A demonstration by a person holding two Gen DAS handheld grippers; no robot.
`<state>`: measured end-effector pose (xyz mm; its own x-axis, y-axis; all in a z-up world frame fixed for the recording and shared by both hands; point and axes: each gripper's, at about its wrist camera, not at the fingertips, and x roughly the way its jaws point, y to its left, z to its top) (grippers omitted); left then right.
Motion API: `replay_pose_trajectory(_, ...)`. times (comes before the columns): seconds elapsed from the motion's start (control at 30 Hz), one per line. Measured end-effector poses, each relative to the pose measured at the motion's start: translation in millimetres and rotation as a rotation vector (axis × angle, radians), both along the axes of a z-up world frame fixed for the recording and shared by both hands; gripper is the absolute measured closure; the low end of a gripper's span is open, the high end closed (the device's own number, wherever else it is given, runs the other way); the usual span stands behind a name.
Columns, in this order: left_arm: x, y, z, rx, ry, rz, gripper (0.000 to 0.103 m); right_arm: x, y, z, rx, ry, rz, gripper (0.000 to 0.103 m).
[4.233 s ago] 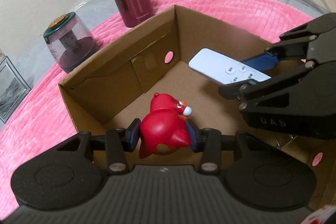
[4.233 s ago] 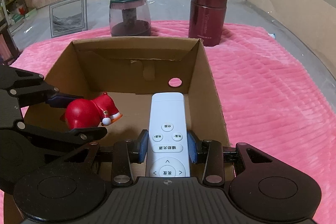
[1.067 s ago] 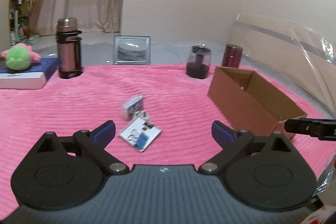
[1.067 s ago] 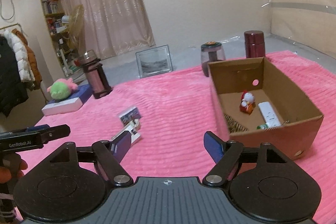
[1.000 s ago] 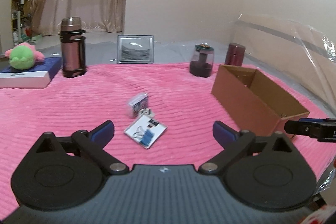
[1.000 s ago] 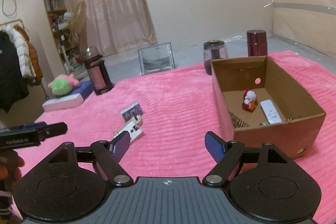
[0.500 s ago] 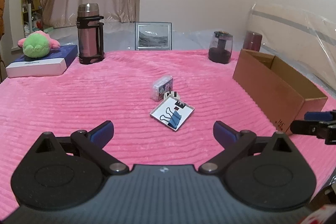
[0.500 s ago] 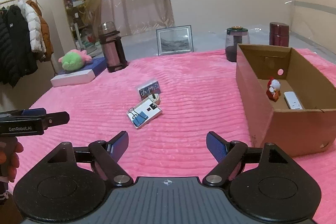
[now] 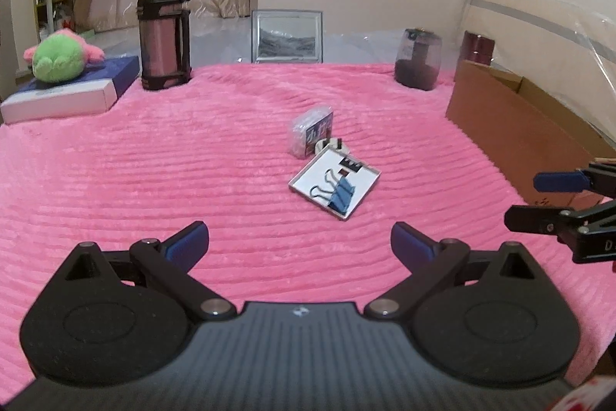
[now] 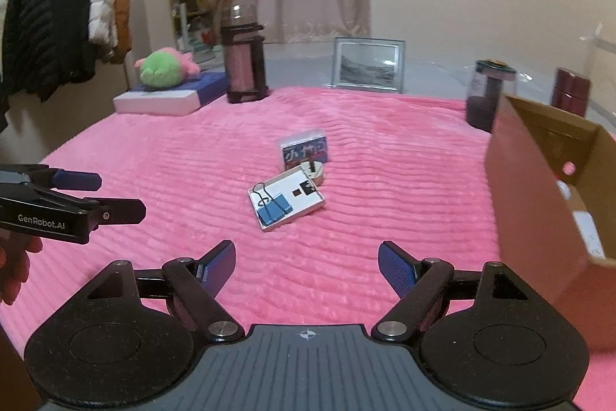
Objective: Organize rigid objects
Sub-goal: 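Withdraw both tools from the box toward the binder-clip card, then reach the right tool down to the white card with blue binder clip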
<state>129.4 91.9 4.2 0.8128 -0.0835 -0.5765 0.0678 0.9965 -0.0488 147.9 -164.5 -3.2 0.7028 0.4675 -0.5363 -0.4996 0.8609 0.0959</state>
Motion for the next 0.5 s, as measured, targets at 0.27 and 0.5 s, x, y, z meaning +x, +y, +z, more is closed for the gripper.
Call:
replay_pose_trajectory(0.27, 26.9, 15.0, -21.7, 0.012, 0.016, 0.035, 0.005, 46.4, 34.7, -27.0, -0.070, -0.040, 0.140, 0.025)
replay_pose_trajectory(0.5, 50.5, 19.4, -34.7, 0.020, 0.022, 0.041, 0.005, 85.3, 66.8, -50.0, -0.146, -0.072, 0.278, 0.025)
